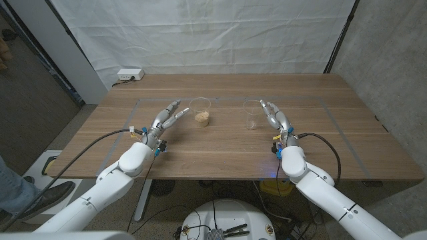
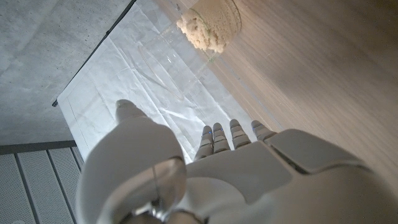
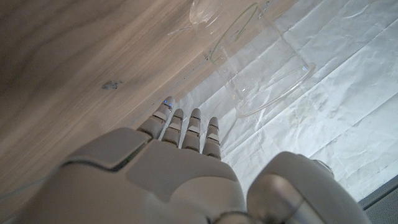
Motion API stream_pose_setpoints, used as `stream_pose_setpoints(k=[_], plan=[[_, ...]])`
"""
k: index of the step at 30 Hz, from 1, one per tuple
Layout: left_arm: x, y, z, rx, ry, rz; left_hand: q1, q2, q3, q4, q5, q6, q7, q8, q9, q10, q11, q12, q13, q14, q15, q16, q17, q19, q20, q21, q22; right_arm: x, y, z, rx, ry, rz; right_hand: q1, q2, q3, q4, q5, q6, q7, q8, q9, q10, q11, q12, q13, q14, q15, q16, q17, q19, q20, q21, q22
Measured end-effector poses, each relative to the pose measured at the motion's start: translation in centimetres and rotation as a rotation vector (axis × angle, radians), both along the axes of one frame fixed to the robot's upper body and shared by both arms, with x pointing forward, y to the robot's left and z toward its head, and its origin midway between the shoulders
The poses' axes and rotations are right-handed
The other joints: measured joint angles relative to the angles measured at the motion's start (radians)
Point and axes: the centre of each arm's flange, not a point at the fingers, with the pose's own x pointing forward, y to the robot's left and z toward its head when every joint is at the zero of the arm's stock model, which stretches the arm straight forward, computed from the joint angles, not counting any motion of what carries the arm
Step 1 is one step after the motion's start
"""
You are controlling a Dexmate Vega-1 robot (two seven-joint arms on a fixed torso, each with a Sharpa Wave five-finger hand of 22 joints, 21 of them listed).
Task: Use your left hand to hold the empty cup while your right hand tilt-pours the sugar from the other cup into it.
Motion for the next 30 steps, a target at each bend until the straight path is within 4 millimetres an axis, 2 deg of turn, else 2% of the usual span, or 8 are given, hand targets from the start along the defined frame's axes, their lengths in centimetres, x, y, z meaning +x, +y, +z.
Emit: stream_pose_setpoints(k=[6, 11, 16, 23, 30], plan=[[-0.2, 0.6, 0.2, -0.035, -0.012, -0.008, -0.024, 0.01, -0.004, 0.013, 0.0, 0.007, 0.007, 0.0, 0.0, 0.009, -0.002, 0.008, 0.0, 0.006, -0.006, 0.005, 0.0, 0.0, -0.011, 0.006, 0.0, 0.0, -0.6, 0.3, 0.025, -0.019, 0.055, -0.004, 0.004, 0.0, 0.0, 0.0, 0.013, 0.011, 0.0, 0.0, 0.017, 0.014, 0.005, -0.005, 0.032, -0.024, 0.0, -0.002, 0.042, -0.041, 0.013, -0.005], [-0.4, 1.0, 0.3, -0.056, -0.022, -0.01, -0.037, 0.013, -0.007, 0.024, 0.0, 0.016, 0.005, 0.0, 0.0, 0.009, -0.002, 0.008, 0.0, 0.005, -0.006, 0.005, 0.0, -0.002, -0.016, 0.006, 0.0, -0.1, -1.1, 0.8, 0.048, -0.047, 0.095, 0.003, 0.011, 0.0, 0.0, 0.0, 0.022, 0.02, 0.0, 0.0, 0.047, 0.018, 0.012, -0.005, 0.07, -0.04, 0.008, -0.002, 0.087, -0.043, 0.02, -0.005], [-0.4, 1.4, 0.5, -0.08, -0.027, -0.013, -0.049, 0.014, -0.014, 0.031, 0.0, 0.039, 0.003, 0.01, 0.0, 0.043, -0.007, 0.016, 0.0, 0.018, -0.007, 0.005, 0.0, -0.001, -0.02, 0.006, 0.0, -0.2, -1.6, 1.2, 0.065, -0.076, 0.115, 0.001, 0.019, 0.004, -0.004, 0.0, 0.04, 0.027, 0.0, 0.0, 0.07, 0.016, 0.017, -0.005, 0.105, -0.049, 0.008, -0.007, 0.129, -0.05, 0.026, -0.005], [-0.2, 1.9, 0.7, -0.123, -0.027, -0.024, -0.065, 0.018, -0.018, 0.043, -0.005, 0.059, 0.002, 0.014, 0.0, 0.052, -0.009, 0.016, 0.0, 0.033, -0.014, 0.005, -0.003, -0.002, -0.03, 0.006, 0.0, -0.2, -2.2, 2.2, 0.1, -0.119, 0.179, 0.001, 0.02, 0.004, -0.004, 0.0, 0.052, 0.04, 0.0, 0.0, 0.109, 0.019, 0.029, -0.005, 0.137, -0.052, 0.015, -0.007, 0.156, -0.048, 0.031, -0.004], [0.0, 2.1, 1.1, -0.142, -0.036, -0.035, -0.068, 0.015, -0.018, 0.043, -0.005, 0.069, 0.001, 0.017, 0.0, 0.063, -0.009, 0.016, 0.0, 0.032, -0.014, 0.005, -0.003, -0.002, -0.03, 0.003, 0.0, -0.1, -2.7, 2.5, 0.128, -0.14, 0.207, 0.007, 0.025, 0.008, -0.009, 0.0, 0.065, 0.044, 0.0, 0.0, 0.13, 0.009, 0.036, -0.004, 0.148, -0.051, 0.015, -0.007, 0.156, -0.048, 0.031, -0.004]])
